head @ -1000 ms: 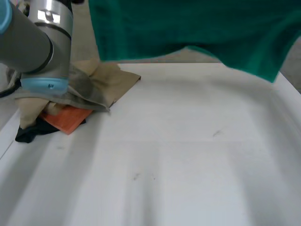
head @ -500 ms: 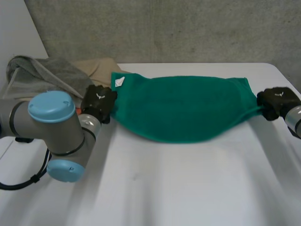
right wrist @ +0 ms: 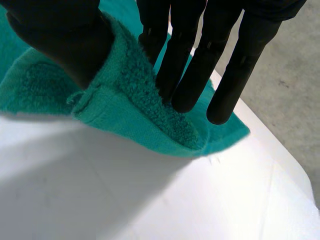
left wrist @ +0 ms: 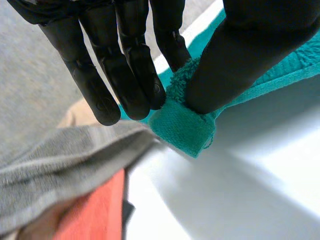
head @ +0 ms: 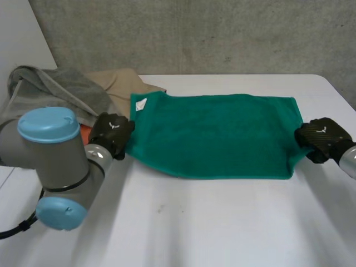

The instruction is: Fold the laundry.

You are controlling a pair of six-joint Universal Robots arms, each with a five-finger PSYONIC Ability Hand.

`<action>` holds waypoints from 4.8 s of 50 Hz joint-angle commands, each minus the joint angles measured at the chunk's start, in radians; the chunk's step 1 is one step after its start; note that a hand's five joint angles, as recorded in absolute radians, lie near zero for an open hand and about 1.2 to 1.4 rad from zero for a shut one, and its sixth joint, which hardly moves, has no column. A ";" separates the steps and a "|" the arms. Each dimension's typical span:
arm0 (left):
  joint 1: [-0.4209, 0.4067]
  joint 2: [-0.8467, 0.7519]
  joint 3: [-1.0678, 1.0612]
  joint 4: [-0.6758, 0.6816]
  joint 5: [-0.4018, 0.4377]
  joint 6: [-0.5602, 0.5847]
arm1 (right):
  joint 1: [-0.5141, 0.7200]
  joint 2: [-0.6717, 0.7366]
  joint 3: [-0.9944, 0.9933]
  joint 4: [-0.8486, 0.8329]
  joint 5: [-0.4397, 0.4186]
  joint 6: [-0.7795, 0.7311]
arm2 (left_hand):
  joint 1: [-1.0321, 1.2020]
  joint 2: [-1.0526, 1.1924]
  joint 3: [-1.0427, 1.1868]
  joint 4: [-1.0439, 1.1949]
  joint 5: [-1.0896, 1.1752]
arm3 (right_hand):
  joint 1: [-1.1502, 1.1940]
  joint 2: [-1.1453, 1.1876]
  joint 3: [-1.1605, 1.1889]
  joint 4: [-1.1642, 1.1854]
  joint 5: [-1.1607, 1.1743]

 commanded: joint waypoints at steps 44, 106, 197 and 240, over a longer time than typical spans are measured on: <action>-0.024 -0.375 0.510 -0.011 -0.127 0.143 | 0.118 0.359 -0.553 -0.016 0.412 0.055 | 0.268 0.195 0.200 0.195 0.214 | 0.264 0.211 0.206 0.197 0.231; -0.050 0.199 -0.137 -0.436 -0.068 0.092 | -0.143 -0.153 -0.010 0.557 0.297 -0.346 | 0.268 0.195 0.200 0.195 0.214 | 0.264 0.211 0.206 0.197 0.231; -0.088 0.036 0.000 0.202 -0.091 0.085 | -0.219 0.119 -0.271 -0.013 0.331 -0.200 | -0.954 -1.026 -1.022 -1.027 -1.008 | 0.264 0.211 0.206 0.197 0.231; -0.190 -0.023 0.144 0.212 -0.094 0.045 | 0.415 -0.081 0.055 -0.216 0.230 0.282 | -0.954 -1.026 -1.022 -1.027 -1.008 | -0.958 -1.011 -1.016 -1.025 -0.991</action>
